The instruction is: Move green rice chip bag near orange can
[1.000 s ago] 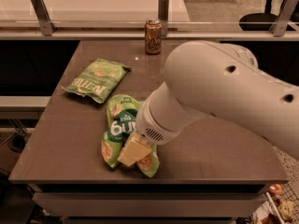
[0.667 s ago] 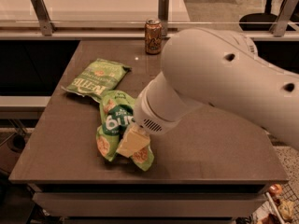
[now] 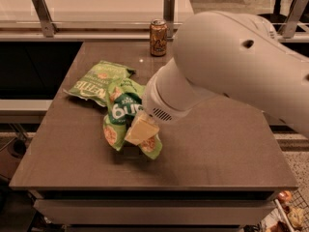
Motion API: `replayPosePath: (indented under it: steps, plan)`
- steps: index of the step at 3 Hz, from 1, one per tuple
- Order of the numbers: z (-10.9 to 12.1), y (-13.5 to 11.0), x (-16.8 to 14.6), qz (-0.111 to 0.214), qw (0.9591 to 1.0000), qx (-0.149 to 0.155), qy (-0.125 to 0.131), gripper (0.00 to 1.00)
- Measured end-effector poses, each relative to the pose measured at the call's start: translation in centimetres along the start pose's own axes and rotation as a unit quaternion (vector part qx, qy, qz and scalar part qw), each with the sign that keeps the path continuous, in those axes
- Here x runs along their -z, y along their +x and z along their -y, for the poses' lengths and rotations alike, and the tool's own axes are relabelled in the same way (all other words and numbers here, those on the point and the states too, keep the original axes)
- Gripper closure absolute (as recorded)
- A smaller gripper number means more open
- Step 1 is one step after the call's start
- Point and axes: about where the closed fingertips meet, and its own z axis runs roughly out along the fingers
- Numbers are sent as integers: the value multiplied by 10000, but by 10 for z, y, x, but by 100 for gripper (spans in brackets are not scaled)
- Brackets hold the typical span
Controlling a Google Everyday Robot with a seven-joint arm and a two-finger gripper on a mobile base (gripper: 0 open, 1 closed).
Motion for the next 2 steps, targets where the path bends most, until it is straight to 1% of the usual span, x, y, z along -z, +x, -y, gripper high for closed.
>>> replayPosePath:
  steps: [1, 2]
  plan:
    - [32, 4, 12, 45, 9998, -8, 216, 100]
    - [73, 4, 29, -53, 9991, 5, 416, 100]
